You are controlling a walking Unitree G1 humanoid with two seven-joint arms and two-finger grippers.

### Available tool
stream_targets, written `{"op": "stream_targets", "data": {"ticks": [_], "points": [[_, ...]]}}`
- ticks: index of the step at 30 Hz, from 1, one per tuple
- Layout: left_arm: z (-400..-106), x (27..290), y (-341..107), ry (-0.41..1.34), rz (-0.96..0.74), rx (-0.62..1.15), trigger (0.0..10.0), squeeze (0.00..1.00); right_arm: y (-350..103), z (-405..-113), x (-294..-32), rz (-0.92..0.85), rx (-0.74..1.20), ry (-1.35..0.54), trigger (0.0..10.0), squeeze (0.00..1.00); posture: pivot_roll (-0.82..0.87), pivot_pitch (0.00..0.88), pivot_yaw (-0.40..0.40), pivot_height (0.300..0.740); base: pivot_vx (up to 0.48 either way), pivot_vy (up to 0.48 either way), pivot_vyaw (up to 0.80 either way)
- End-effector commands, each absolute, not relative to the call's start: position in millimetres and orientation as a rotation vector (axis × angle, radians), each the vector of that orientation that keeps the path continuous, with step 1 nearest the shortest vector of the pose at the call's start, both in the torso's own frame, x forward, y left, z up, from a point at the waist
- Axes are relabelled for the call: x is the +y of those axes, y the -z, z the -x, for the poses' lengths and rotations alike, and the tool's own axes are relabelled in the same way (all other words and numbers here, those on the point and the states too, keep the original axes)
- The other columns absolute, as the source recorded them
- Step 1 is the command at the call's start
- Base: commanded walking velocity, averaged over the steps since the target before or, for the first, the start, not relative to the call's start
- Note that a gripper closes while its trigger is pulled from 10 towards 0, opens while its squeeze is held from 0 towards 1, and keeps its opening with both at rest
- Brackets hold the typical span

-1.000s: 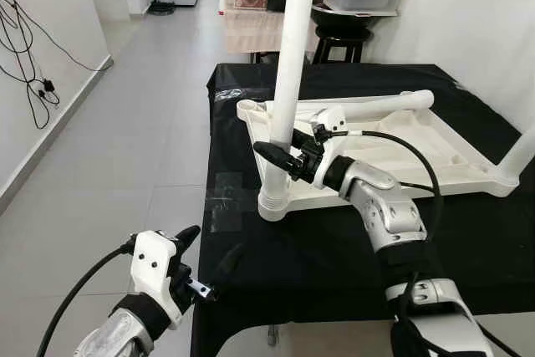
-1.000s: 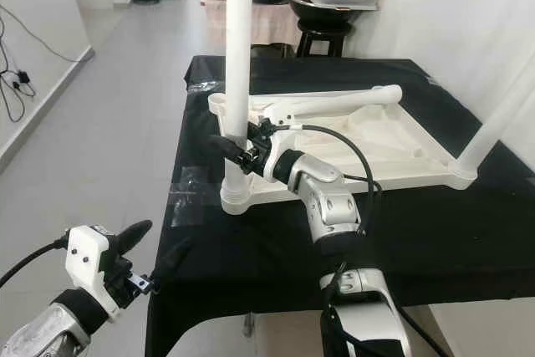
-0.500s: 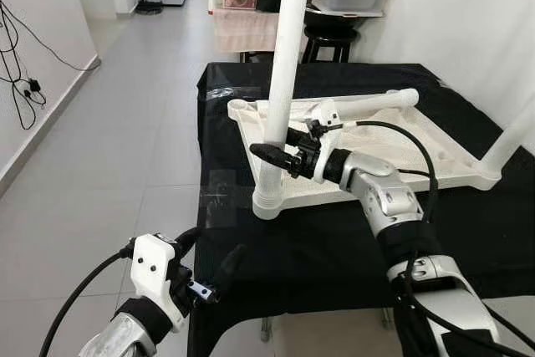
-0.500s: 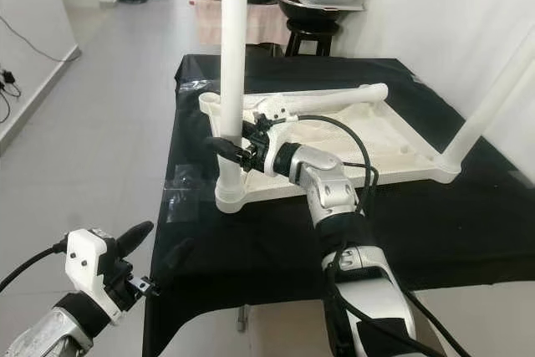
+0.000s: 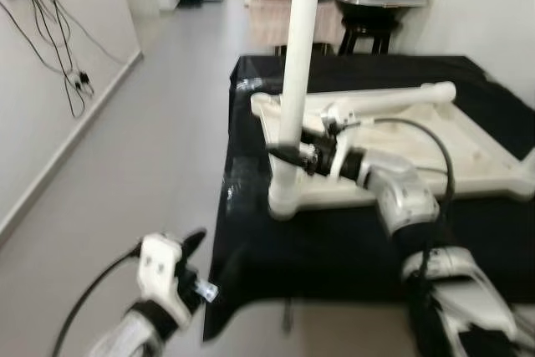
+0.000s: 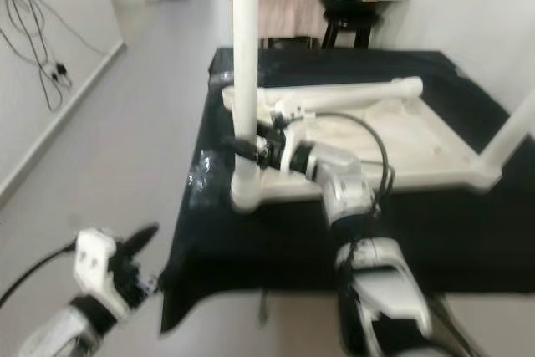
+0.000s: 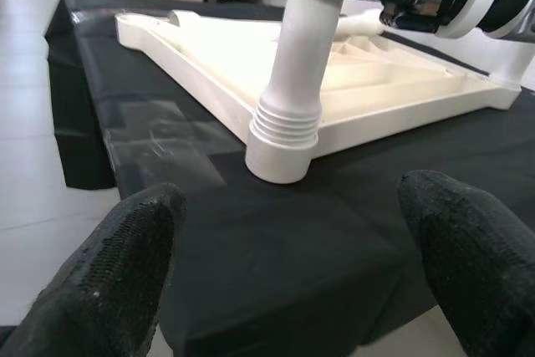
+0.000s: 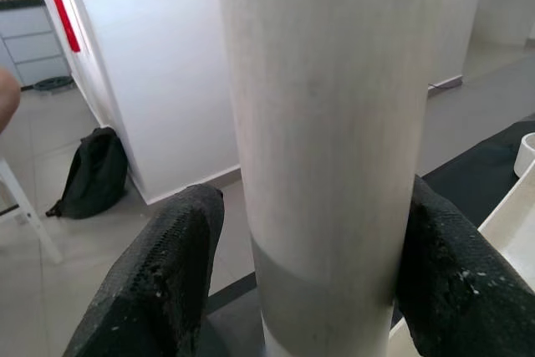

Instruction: Building children table

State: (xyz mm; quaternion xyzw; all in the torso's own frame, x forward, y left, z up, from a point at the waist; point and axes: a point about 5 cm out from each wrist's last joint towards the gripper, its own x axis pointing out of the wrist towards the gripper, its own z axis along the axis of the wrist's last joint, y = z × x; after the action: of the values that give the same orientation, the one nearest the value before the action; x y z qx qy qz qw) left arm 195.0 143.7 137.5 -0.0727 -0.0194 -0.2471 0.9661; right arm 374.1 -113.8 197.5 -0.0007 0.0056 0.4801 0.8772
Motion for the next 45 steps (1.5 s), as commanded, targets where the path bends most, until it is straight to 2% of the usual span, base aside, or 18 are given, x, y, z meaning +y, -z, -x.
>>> {"op": "stream_targets", "data": {"ticks": [1,16,17,18,24,33,34,35,36,38,40,41,42,43,45], "points": [[-194.2,143.1,-136.1,0.508,0.147,-0.032,10.0,0.00,-193.1,-371.6,-107.1,-0.003,0.026,-1.053,10.0,0.00,0.11,0.075,-0.047,0.740,0.000,0.000,0.00],[-194.6,143.1,-136.8,0.512,0.151,-0.036,10.0,0.00,-188.1,-375.4,-108.2,0.006,0.057,-1.052,10.0,0.00,0.11,0.084,-0.048,0.740,0.000,0.000,0.00],[-194.3,142.8,-137.3,0.513,0.152,-0.037,10.0,0.00,-185.8,-376.1,-105.8,0.003,0.073,-1.060,9.0,0.00,0.11,0.087,-0.049,0.740,0.000,0.000,0.00],[-193.5,142.5,-137.8,0.513,0.154,-0.037,10.0,0.00,-184.7,-377.1,-103.2,0.004,0.083,-1.067,0.0,0.00,0.11,0.090,-0.050,0.740,0.000,0.000,0.00],[-190.6,141.3,-138.7,0.513,0.156,-0.036,10.0,0.00,-188.3,-378.9,-99.3,0.013,0.087,-1.108,0.0,0.00,0.12,0.097,-0.051,0.740,0.000,0.000,0.00],[-187.8,140.0,-138.8,0.514,0.164,-0.034,10.0,0.00,-192.9,-383.0,-107.7,0.048,0.092,-1.072,0.0,0.00,0.11,0.101,-0.066,0.740,0.000,0.000,0.00],[-187.2,139.6,-138.7,0.514,0.167,-0.035,10.0,0.00,-188.8,-383.8,-113.5,0.056,0.104,-0.988,0.0,0.00,0.11,0.101,-0.075,0.740,0.000,0.000,0.00],[-187.2,139.6,-138.7,0.514,0.167,-0.035,10.0,0.00,-188.8,-383.8,-113.5,0.056,0.104,-0.988,0.0,0.00,0.11,0.101,-0.075,0.740,0.000,0.000,0.00],[-186.2,139.6,-138.4,0.513,0.169,-0.035,10.0,0.00,-178.6,-385.9,-120.7,0.055,0.104,-0.692,0.0,0.00,0.10,0.105,-0.094,0.740,0.000,0.000,0.00],[-186.2,139.6,-138.4,0.513,0.169,-0.035,10.0,0.00,-178.6,-385.9,-120.7,0.055,0.104,-0.692,0.0,0.00,0.10,0.105,-0.094,0.740,0.000,0.000,0.00],[-186.5,141.4,-138.9,0.510,0.178,-0.036,10.0,0.00,-140.6,-331.8,-112.4,0.018,0.173,-0.335,0.0,0.00,0.09,0.118,-0.069,0.740,0.000,0.000,0.00],[-186.5,141.4,-138.9,0.510,0.178,-0.036,10.0,0.00,-140.6,-331.8,-112.4,0.018,0.173,-0.335,0.0,0.00,0.09,0.118,-0.069,0.740,0.000,0.000,0.00],[-188.1,142.0,-138.6,0.513,0.175,-0.035,10.0,0.00,-132.3,-306.9,-107.7,-0.012,0.196,-0.246,0.0,0.00,0.07,0.109,-0.056,0.740,0.000,0.000,0.00],[-190.8,142.1,-138.1,0.515,0.175,-0.033,10.0,0.00,-129.8,-296.2,-100.0,-0.008,0.191,-0.251,0.0,0.00,0.06,0.092,-0.041,0.740,0.000,0.000,0.00],[-193.7,142.3,-137.1,0.518,0.174,-0.030,10.0,0.00,-129.2,-297.5,-93.6,0.002,0.177,-0.264,0.0,0.00,0.07,0.087,-0.043,0.740,0.000,0.000,0.00]]}}
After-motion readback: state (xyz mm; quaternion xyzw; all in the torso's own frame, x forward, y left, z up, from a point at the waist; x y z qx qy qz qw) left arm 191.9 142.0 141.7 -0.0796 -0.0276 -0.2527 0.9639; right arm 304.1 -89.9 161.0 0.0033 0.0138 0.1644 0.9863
